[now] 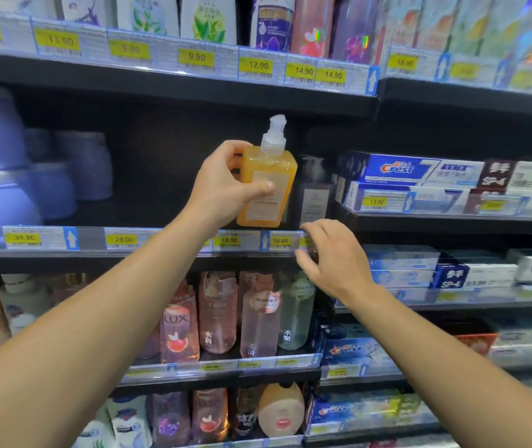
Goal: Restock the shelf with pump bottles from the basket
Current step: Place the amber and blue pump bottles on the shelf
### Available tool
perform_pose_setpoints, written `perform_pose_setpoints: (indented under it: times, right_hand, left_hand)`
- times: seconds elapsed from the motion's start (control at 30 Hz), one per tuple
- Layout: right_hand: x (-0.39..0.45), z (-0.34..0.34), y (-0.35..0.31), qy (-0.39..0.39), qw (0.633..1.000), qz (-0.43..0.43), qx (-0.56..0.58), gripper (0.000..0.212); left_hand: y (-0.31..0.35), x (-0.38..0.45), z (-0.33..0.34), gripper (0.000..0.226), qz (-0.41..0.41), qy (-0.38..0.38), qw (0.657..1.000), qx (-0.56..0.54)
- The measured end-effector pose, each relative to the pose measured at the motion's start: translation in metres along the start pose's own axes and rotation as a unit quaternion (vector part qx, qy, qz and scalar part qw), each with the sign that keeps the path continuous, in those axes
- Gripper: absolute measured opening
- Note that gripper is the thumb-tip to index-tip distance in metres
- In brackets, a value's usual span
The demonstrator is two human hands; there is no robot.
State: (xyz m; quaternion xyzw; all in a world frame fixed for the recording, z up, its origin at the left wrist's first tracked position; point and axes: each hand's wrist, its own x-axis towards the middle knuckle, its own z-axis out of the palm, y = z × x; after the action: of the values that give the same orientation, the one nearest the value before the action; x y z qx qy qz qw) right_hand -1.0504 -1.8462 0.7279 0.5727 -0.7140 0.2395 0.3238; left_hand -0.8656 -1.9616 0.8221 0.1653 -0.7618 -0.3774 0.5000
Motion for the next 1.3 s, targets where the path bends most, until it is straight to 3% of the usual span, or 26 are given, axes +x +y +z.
perform_pose_setpoints:
  times: [0.17, 0.37, 0.53, 0.6, 0.7, 0.8, 0.87, 1.3]
  right_hand:
    - [-0.008, 0.005, 0.009, -0.029, 0.999, -0.018, -0.004, 0.056]
    - [-0.007, 0.003, 0.012, -0.030, 0.999, -0.030, 0.010, 0.058]
    - [-0.008, 0.006, 0.013, -0.010, 0.999, -0.033, 0.019, 0.057]
    - [-0.008, 0.007, 0.013, -0.005, 0.999, -0.033, 0.022, 0.056]
    - [-0.008, 0.009, 0.014, -0.012, 0.999, -0.036, 0.021, 0.057]
    - [-0.007, 0.011, 0.014, -0.013, 0.999, -0.037, 0.023, 0.057]
    - [-0.007, 0.011, 0.014, -0.014, 0.999, -0.035, 0.024, 0.057]
    - [-0.009, 0.014, 0.014, -0.005, 0.999, -0.027, 0.042, 0.057]
  left_hand:
    - [-0.017, 0.026, 0.027, 0.061, -0.058, -0.015, 0.996, 0.062]
    - [-0.037, 0.025, 0.040, 0.048, -0.140, -0.041, 0.974, 0.175]
    - [-0.030, 0.028, 0.034, 0.053, -0.106, -0.105, 0.944, 0.293]
    - [-0.023, 0.024, 0.031, 0.063, -0.074, -0.078, 0.941, 0.322]
    - [-0.014, 0.011, 0.029, 0.046, 0.072, 0.015, 0.941, 0.330]
    - [-0.015, 0.008, 0.032, 0.045, 0.164, -0.051, 0.899, 0.404]
    - [-0.017, 0.010, 0.036, 0.050, 0.145, -0.083, 0.887, 0.431]
    - [-0.037, 0.051, 0.062, 0.048, 0.077, -0.113, 0.879, 0.457]
